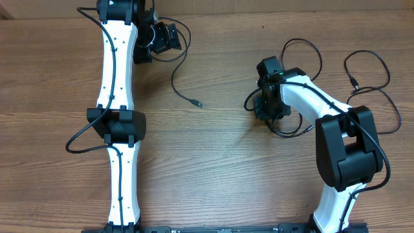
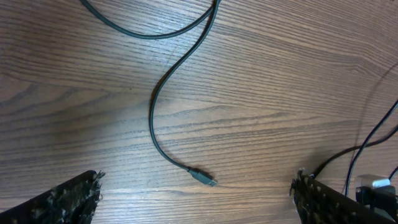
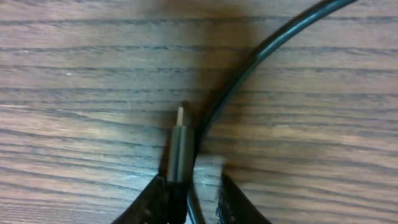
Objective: Untangle cables
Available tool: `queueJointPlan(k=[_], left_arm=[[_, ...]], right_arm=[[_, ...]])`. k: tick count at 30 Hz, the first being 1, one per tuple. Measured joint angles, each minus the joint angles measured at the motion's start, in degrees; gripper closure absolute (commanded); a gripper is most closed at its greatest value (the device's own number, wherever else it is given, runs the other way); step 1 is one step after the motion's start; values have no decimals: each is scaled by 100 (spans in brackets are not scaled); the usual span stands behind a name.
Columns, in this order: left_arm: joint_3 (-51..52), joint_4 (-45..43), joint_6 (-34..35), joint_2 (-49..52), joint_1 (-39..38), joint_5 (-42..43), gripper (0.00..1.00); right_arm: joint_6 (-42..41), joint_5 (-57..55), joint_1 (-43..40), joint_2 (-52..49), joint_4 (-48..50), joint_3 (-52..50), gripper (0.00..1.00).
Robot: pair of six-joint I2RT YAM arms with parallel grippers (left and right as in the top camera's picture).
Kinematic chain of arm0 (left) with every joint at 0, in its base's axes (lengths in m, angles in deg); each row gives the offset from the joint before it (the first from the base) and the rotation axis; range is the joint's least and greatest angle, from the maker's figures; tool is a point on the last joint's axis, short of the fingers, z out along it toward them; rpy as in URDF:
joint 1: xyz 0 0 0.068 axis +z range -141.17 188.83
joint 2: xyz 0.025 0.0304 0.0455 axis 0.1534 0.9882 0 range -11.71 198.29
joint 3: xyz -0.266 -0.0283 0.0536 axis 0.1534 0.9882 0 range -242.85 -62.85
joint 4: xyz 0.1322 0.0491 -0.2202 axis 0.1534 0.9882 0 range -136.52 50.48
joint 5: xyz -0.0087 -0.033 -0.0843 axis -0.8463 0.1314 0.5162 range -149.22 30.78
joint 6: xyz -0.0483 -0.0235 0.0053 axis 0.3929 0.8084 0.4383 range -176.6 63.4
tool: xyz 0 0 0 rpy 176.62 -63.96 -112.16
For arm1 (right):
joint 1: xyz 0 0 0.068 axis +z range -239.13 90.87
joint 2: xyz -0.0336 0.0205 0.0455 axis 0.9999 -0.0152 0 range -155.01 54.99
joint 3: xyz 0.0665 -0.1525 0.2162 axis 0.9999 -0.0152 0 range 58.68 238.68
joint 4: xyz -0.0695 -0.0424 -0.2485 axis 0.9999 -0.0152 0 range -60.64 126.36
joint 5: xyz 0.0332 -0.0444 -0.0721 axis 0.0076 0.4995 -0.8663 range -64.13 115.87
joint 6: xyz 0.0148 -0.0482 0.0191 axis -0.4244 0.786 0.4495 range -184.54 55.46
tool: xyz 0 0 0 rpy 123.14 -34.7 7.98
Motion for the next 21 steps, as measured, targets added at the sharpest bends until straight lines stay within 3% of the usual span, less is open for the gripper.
queueJointPlan(k=[7,15,21], left_arm=[[0,-2,0,0,0,-2,0],[0,0,0,0,0,0,0],[0,0,0,0,0,0,0]], right_arm=[[-79,98,4,243,533,-446,96],[-96,411,-37,267,79,-317,96],[-79,1141,-234,264,-15,798,96]])
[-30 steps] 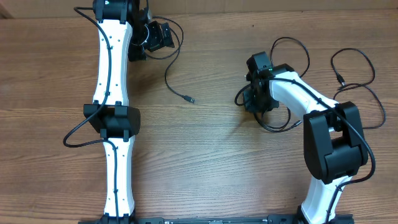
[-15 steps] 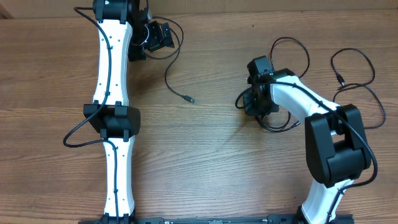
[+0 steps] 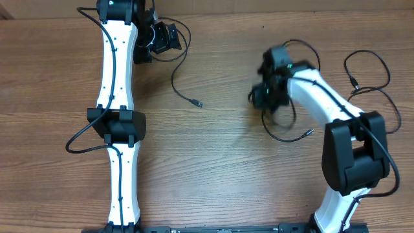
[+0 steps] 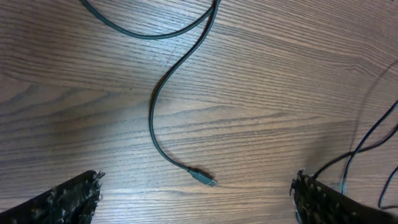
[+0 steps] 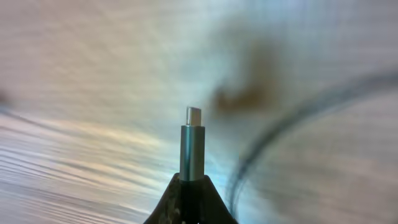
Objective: Untangle cables
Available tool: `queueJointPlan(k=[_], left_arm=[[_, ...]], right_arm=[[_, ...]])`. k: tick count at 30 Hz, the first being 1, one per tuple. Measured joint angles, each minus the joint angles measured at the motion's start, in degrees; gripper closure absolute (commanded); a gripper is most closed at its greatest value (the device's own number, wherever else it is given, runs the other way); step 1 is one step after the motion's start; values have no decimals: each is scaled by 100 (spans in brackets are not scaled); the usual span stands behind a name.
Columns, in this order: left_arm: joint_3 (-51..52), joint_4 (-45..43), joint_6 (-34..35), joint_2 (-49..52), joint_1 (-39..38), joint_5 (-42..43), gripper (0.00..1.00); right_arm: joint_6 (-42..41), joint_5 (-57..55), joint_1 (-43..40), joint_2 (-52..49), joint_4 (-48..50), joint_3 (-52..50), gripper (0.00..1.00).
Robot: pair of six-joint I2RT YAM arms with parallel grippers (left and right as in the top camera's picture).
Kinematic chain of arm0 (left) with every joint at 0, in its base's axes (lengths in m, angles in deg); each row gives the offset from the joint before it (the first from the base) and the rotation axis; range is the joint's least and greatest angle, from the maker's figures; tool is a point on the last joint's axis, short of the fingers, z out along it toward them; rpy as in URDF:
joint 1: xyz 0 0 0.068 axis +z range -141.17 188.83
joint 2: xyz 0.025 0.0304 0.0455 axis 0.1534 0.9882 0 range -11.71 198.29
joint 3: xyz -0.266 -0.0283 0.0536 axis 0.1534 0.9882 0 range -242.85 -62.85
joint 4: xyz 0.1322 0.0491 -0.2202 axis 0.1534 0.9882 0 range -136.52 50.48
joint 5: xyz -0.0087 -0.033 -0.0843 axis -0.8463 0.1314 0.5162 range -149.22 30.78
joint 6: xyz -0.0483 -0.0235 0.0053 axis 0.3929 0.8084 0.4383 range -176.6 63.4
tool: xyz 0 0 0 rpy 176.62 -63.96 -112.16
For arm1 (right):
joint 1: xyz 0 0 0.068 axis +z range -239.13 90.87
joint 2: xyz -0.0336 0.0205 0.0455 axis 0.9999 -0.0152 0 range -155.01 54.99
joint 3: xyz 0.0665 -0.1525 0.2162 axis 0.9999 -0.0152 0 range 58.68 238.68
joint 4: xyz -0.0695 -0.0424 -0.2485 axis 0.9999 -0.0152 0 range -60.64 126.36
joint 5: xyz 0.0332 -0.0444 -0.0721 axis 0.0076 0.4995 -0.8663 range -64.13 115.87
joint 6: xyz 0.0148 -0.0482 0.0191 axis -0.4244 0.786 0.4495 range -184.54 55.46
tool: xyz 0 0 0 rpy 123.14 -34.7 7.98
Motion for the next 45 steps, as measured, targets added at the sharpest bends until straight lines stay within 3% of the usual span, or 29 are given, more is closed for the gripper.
queueJointPlan(k=[8,20,22,25,29,34,39,45], left_arm=[[0,0,0,0,0,-2,0],[0,0,0,0,0,0,0],[0,0,0,0,0,0,0],[0,0,0,0,0,0,0],[0,0,-2,0,0,0,0],[0,-2,0,0,0,0,0],[0,0,0,0,0,0,1],[0,-2,0,0,0,0,0]], right_arm=[[50,376,-483,256,-221,1285,96],[116,-22,-1040,345,-846,1185,95],[107,-55,-1029,341,-868,1086,85],[94,-129,-1005,306,-866,953,52],[133,-151,-966,197,-824,890,43],[63,-396,-962,146,-459,885,44],[-525,-920,-962,50,-361,885,59],[-1274,-1156,-953,-450,-297,885,65]])
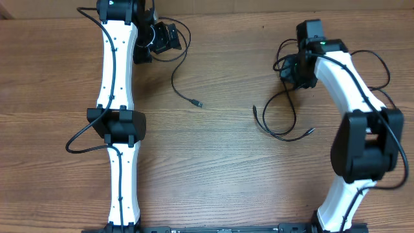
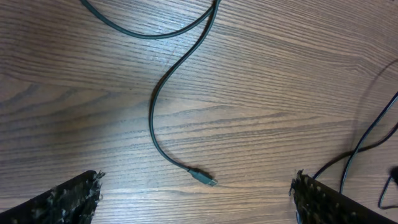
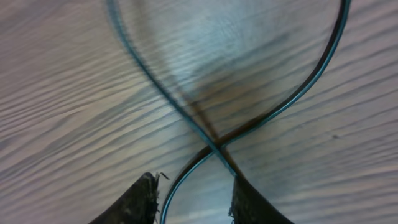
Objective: Untangle cables
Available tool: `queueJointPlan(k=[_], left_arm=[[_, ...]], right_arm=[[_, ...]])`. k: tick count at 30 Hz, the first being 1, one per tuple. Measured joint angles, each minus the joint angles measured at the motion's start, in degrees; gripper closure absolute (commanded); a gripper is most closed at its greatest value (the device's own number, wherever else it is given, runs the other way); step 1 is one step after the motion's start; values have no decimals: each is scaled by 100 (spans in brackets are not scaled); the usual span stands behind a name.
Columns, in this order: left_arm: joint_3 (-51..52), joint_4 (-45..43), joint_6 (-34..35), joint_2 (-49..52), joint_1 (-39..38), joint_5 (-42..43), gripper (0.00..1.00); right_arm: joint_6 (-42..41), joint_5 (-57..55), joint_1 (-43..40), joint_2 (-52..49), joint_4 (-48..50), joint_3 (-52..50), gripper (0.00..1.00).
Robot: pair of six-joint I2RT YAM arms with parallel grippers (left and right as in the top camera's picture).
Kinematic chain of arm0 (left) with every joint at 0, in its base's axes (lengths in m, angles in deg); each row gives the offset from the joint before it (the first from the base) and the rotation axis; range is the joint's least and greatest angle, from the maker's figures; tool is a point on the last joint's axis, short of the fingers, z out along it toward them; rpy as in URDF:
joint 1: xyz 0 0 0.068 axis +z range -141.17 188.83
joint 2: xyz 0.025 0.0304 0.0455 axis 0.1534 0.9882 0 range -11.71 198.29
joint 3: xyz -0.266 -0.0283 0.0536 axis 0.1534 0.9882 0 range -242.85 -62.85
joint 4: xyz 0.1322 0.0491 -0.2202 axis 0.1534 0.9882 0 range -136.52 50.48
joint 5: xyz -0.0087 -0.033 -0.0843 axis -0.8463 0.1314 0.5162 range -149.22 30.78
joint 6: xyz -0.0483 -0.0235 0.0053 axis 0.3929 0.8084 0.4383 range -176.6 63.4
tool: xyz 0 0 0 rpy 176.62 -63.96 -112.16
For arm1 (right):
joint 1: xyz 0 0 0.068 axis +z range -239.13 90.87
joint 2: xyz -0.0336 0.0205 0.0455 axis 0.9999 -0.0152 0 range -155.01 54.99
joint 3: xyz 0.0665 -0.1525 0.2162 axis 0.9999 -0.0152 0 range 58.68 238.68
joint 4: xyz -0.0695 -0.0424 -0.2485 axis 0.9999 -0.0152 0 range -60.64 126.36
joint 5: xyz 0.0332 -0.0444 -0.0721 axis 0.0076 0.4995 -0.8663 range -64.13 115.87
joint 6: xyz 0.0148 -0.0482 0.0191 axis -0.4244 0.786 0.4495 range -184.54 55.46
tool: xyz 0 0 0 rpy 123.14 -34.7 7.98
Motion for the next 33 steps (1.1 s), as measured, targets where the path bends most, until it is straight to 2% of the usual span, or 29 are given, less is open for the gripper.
queueJointPlan(k=[7,10,12,16,26,33], left_arm=[[0,2,0,0,0,-2,0],[0,2,0,0,0,0,0],[0,2,0,0,0,0,0],[0,2,0,0,0,0,0],[0,2,0,0,0,0,1],[0,2,-2,0,0,0,1]], right_arm=[[-372,-256,79,-826,105,-9,64],[-463,-352,105,-879,151,4,66],[-509,-400,111,-887,138,4,74],[-586,-568,116,-887,-22,15,96],[-164,-1176,-22,-933,-503,131,96],[315,-1298,-481,-986,-1016,960,96]])
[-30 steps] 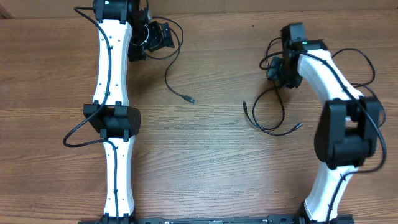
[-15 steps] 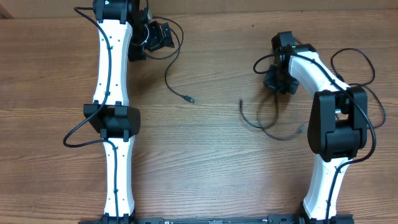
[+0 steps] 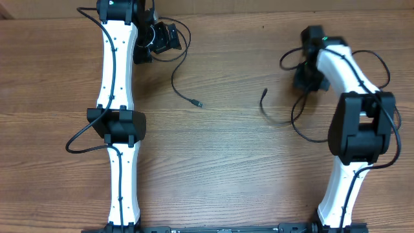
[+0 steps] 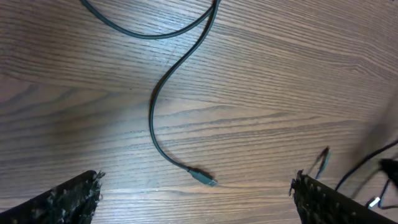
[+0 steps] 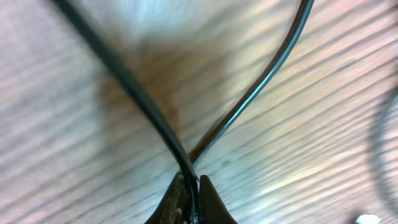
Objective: Untangle cables
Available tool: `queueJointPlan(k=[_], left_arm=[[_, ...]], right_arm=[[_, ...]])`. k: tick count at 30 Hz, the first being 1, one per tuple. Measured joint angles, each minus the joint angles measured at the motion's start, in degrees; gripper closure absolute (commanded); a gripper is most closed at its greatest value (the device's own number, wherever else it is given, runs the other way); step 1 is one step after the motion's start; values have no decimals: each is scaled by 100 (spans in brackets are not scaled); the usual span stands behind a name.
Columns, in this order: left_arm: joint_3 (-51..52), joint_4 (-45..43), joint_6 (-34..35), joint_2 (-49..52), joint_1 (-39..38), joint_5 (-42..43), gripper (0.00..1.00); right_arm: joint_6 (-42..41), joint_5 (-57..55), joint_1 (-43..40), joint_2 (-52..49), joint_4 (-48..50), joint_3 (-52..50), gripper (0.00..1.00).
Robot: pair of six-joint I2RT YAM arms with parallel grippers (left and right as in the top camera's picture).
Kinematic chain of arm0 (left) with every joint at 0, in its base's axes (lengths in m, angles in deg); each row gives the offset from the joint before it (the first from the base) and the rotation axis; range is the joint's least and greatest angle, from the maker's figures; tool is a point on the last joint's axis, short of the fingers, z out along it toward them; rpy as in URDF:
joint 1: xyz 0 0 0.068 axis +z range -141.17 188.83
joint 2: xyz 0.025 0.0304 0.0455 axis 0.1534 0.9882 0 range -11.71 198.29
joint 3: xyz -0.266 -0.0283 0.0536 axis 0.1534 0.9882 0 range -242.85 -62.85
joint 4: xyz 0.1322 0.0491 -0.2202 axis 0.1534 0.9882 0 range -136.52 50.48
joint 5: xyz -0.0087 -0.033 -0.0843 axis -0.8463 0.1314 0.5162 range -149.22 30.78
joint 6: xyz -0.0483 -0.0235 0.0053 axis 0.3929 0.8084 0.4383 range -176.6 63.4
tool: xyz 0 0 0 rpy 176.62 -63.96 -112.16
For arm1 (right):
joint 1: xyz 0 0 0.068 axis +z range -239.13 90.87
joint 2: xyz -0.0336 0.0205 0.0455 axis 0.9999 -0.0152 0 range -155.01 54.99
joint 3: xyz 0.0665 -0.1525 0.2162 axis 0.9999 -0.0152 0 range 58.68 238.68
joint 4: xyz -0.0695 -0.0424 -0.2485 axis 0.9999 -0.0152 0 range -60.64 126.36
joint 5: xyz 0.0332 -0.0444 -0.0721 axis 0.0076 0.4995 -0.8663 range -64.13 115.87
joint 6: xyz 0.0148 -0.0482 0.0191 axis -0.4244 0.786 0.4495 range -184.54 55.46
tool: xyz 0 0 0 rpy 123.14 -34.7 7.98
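Observation:
A thin black cable (image 5: 130, 93) is clamped in my right gripper (image 5: 191, 186), which is shut on it where it crosses a second strand (image 5: 273, 68). Overhead, the right gripper (image 3: 305, 83) is at the back right. The cable's free end (image 3: 264, 94) lies to its left, and a loop (image 3: 299, 129) curves below it. My left gripper (image 4: 198, 180) hangs open above another black cable (image 4: 155, 99), whose USB plug (image 4: 205, 178) lies between the fingers (image 4: 74, 199). Overhead, that plug (image 3: 197, 103) is left of centre, and the left gripper (image 3: 158, 37) is at the back left.
More black cable loops (image 3: 374, 54) lie behind and to the right of the right arm. The left arm's own lead hangs off its elbow (image 3: 77, 139). The wooden table (image 3: 213, 168) spreads between the two arms.
My right gripper was open above a crossing of two cable strands; now it is shut on one strand. The cable's free end has shifted up and right, and the loop has drawn toward the right arm.
My right gripper first held a cable plug on the table right of centre, then held it lifted. Later it was open over crossed strands at the back right, with that cable lying loose. Now it grips a strand there. The left arm and its cable stayed still.

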Motion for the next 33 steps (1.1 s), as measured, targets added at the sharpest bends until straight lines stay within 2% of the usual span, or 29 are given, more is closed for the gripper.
queueJointPlan(k=[7,18,23,24,25,27,29,30,33], left_arm=[[0,0,2,0,0,0,0],[0,0,0,0,0,0,0],[0,0,2,0,0,0,0],[0,0,0,0,0,0,0],[0,0,2,0,0,0,0],[0,0,2,0,0,0,0],[0,-2,0,0,0,0,0],[0,-2,0,0,0,0,0],[0,0,0,0,0,0,0]], right_arm=[[260,-319,-363,70,-284,887,96],[339,-544,-1438,90,-168,903,96],[337,-398,-1985,90,-168,903,92],[334,-365,-2065,90,-168,903,88],[315,-321,-2138,90,-166,903,77],[299,-232,-2245,90,-168,903,46],[313,-181,-2306,90,-166,903,25],[286,-166,-2319,90,-166,903,20],[328,-28,-2337,90,-168,903,13]])
